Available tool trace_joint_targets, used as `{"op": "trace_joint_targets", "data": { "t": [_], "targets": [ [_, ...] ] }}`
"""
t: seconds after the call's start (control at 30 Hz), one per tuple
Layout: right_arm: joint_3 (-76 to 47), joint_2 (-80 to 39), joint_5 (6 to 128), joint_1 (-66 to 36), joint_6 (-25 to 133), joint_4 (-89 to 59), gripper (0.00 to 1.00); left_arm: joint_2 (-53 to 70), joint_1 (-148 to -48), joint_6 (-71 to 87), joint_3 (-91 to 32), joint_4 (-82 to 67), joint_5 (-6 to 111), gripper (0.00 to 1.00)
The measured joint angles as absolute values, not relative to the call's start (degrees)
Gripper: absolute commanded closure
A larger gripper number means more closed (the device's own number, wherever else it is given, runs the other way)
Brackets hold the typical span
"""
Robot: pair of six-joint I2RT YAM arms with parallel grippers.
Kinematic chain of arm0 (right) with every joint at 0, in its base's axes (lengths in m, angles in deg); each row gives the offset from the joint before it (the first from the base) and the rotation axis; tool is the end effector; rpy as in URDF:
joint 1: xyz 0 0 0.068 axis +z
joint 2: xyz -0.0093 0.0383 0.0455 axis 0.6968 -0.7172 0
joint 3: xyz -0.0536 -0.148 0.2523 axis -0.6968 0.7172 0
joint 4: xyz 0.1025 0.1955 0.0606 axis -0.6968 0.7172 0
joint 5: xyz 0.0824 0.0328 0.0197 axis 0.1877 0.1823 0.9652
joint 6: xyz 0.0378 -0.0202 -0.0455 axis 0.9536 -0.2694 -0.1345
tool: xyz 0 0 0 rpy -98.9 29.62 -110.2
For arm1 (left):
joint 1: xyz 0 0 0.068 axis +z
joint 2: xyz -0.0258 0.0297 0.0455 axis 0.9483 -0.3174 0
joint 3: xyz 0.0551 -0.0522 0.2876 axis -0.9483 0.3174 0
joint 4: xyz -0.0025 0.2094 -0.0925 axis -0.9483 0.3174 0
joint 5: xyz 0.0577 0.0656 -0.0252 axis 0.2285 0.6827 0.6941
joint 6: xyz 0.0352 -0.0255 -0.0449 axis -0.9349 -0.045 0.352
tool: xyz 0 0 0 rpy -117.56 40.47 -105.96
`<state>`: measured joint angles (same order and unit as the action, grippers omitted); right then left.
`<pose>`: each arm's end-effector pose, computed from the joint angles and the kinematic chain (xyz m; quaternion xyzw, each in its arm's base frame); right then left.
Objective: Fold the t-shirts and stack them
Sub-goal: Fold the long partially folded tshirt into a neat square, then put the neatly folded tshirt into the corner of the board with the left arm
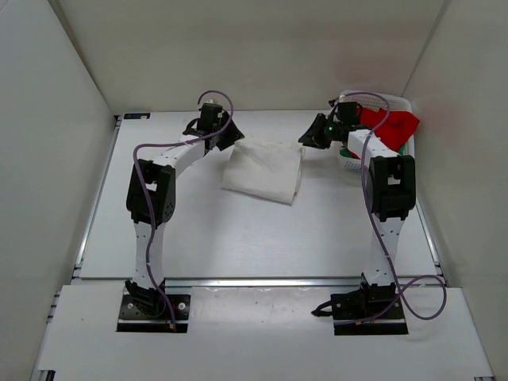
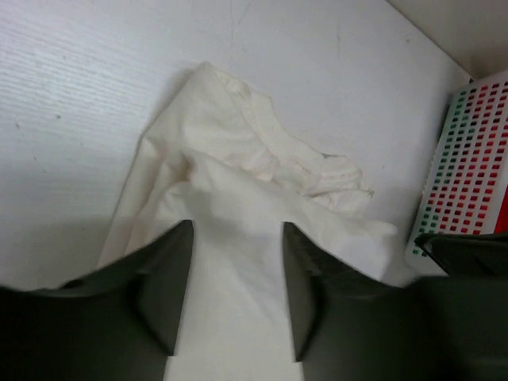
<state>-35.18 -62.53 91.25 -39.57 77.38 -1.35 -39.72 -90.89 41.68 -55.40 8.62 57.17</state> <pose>0.4751 0.0638 0.2377 0.0835 0.8784 0.3602 0.3029 0.4603 -0.1651 0.2431 -0.1918 0.8816 -0.2550 0.3479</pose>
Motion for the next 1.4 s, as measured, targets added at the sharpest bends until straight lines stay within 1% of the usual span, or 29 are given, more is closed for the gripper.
{"op": "trace_joint_targets", "data": {
  "t": [0.03, 0.07, 0.13, 0.2, 0.23, 0.27, 0.33, 0.4, 0.5, 0.57, 0.6, 0.67, 0.7, 0.73, 0.77, 0.83, 0.87, 0.93, 0.97, 1.03, 1.23, 1.3, 1.4],
  "targets": [
    [-37.17, -63.36, 91.03, -39.68, 77.10, -0.48, 0.62, -40.18, -90.63, 41.36, -56.23, 8.66, 57.11, 0.30],
    [-39.58, -64.09, 90.85, -39.70, 76.68, 0.68, 0.56, -40.53, -90.24, 40.98, -57.30, 8.79, 57.15, 0.27],
    [-42.29, -64.48, 90.55, -39.68, 75.98, 1.78, 0.52, -40.49, -89.34, 40.22, -58.92, 8.86, 57.24, 0.26],
    [-43.12, -63.69, 89.82, -39.42, 75.06, 2.28, 0.51, -39.09, -88.25, 39.08, -58.16, 7.52, 57.28, 0.29],
    [-43.01, -63.04, 89.37, -39.16, 74.56, 2.91, 0.52, -37.60, -87.70, 38.34, -56.17, 6.39, 57.31, 0.29],
    [-42.51, -62.07, 88.97, -38.76, 74.08, 3.35, 0.58, -35.90, -87.29, 37.47, -53.52, 5.36, 57.15, 0.26],
    [-38.62, -58.38, 88.47, -37.74, 73.05, 2.98, 0.91, -32.27, -86.24, 35.48, -46.59, 2.26, 56.67, 0.21],
    [-32.32, -52.94, 88.60, -36.69, 73.23, 2.17, 1.00, -29.71, -85.32, 33.90, -40.23, 0.00, 54.99, 0.17],
    [-20.32, -42.88, 88.88, -34.96, 73.93, -1.68, 0.95, -30.06, -84.16, 31.87, -35.27, -2.66, 50.09, 0.14],
    [-13.17, -36.76, 89.63, -33.80, 74.41, -3.23, 0.85, -31.87, -83.81, 30.16, -34.68, -3.56, 46.44, 0.13],
    [-10.27, -34.40, 90.07, -33.34, 74.61, -4.21, 0.85, -32.97, -83.88, 29.14, -34.86, -3.86, 45.22, 0.13],
    [-5.96, -31.37, 90.81, -32.95, 74.63, -5.72, 0.81, -35.57, -84.56, 26.84, -36.15, -3.38, 43.27, 0.14],
    [-4.19, -30.51, 91.05, -32.93, 74.87, -6.66, 0.80, -37.19, -85.10, 25.82, -37.35, -2.88, 42.46, 0.17],
    [-2.16, -29.70, 91.18, -32.93, 75.13, -7.51, 0.79, -38.78, -85.74, 25.09, -38.77, -2.29, 41.83, 0.21],
    [-0.06, -29.05, 91.31, -32.95, 75.46, -8.54, 0.79, -40.00, -86.30, 24.48, -40.47, -2.29, 41.17, 0.23],
    [4.46, -27.65, 91.62, -32.93, 76.09, -10.20, 0.78, -42.30, -87.62, 23.89, -43.88, -1.53, 40.67, 0.45],
    [6.45, -26.93, 91.84, -32.93, 76.51, -10.60, 0.78, -43.52, -88.10, 23.87, -45.35, -1.33, 40.45, 0.49],
    [10.69, -25.22, 92.23, -32.84, 77.14, -11.64, 0.78, -46.12, -88.99, 23.85, -48.34, -0.70, 39.60, 0.79],
    [12.29, -24.39, 92.34, -32.69, 77.34, -11.95, 0.77, -47.46, -89.30, 24.39, -49.59, -0.72, 39.03, 0.91],
    [14.93, -22.62, 92.75, -32.51, 77.73, -12.80, 0.78, -49.47, -89.52, 25.62, -52.14, -0.61, 37.07, 1.00],
    [21.03, -17.11, 93.93, -31.31, 78.71, -15.60, 0.78, -49.36, -87.79, 30.10, -52.76, -0.87, 36.54, 1.00],
    [22.98, -15.58, 94.20, -30.50, 78.89, -16.15, 0.78, -46.85, -85.17, 30.95, -49.83, -0.89, 38.31, 1.00],
    [25.99, -13.92, 95.14, -29.80, 79.30, -17.39, 0.78, -39.46, -77.91, 32.61, -42.37, -1.61, 42.95, 1.00]
  ]
}}
